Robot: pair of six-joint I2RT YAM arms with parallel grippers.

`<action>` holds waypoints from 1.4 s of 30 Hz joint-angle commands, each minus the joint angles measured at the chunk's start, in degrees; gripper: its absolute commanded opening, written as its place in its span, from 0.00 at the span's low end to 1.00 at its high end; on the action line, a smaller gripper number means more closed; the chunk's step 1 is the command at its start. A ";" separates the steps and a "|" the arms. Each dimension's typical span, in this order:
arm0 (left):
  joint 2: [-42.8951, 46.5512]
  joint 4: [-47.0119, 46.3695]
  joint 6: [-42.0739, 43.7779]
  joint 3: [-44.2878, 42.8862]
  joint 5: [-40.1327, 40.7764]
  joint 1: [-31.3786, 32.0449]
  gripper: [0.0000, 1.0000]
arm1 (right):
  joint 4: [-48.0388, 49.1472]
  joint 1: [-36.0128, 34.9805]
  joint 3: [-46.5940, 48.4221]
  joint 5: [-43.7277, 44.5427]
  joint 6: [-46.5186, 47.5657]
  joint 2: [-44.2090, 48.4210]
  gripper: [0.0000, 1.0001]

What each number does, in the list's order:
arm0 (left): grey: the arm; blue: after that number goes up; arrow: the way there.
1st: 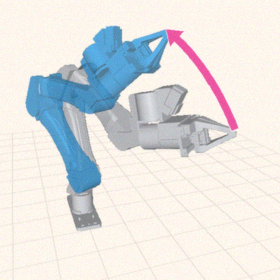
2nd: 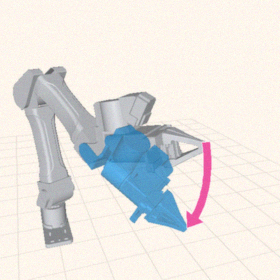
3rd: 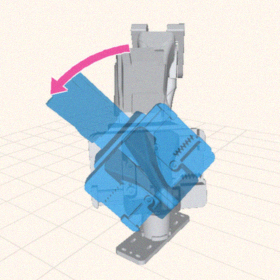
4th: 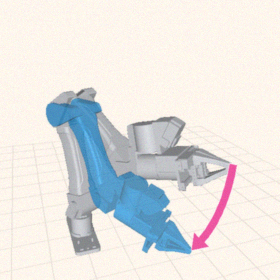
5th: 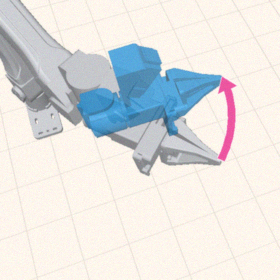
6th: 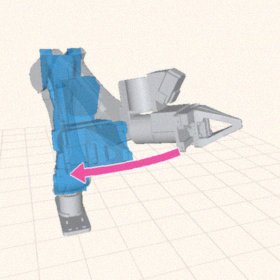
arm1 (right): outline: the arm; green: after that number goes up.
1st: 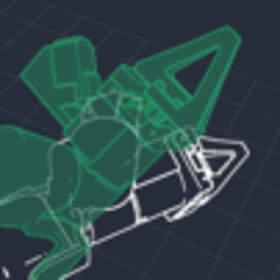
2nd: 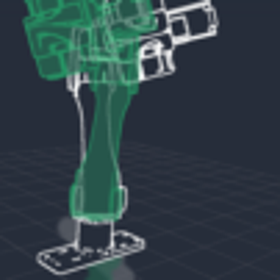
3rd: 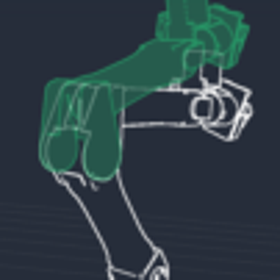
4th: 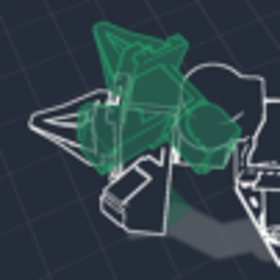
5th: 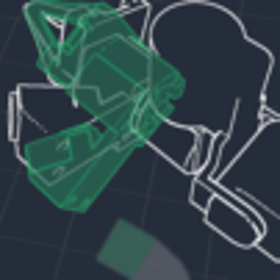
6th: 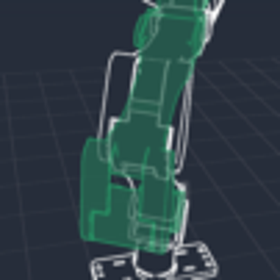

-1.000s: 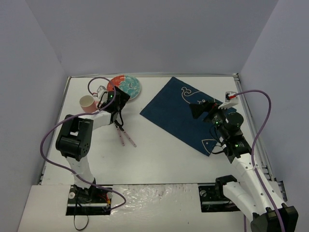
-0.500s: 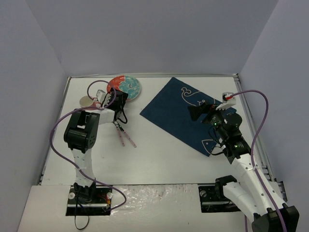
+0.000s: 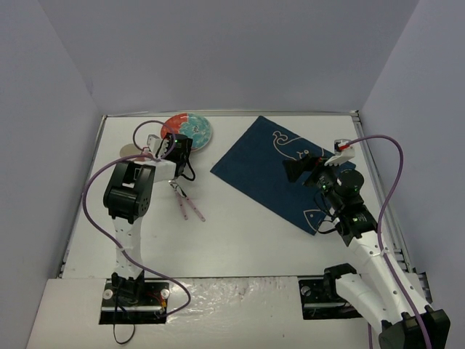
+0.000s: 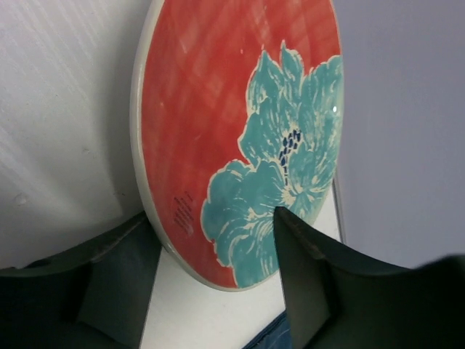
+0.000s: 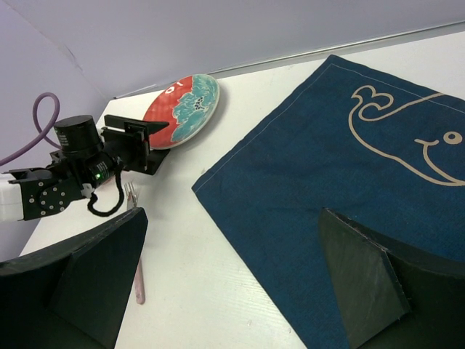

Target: Set the dinner table for one person

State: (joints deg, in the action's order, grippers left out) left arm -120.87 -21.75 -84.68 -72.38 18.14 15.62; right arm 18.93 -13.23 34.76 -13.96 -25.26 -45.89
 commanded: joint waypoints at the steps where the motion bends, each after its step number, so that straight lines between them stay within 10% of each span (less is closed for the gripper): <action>1: -0.19 -0.49 -2.44 -2.22 1.12 -0.50 0.50 | 3.31 -0.39 2.06 0.31 0.65 0.97 1.00; 12: 0.63 -2.87 -4.42 -0.71 -0.15 -0.59 0.01 | 2.90 -0.39 2.09 -0.25 0.56 1.15 1.00; 42: 23.16 -14.13 5.59 3.61 -23.35 0.08 0.00 | -1.86 -0.30 3.68 -1.25 1.17 5.07 1.00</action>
State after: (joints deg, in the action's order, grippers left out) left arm -106.37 -20.70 -79.77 -62.96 4.07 14.99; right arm 14.53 -13.23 34.98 -14.48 -25.23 -42.04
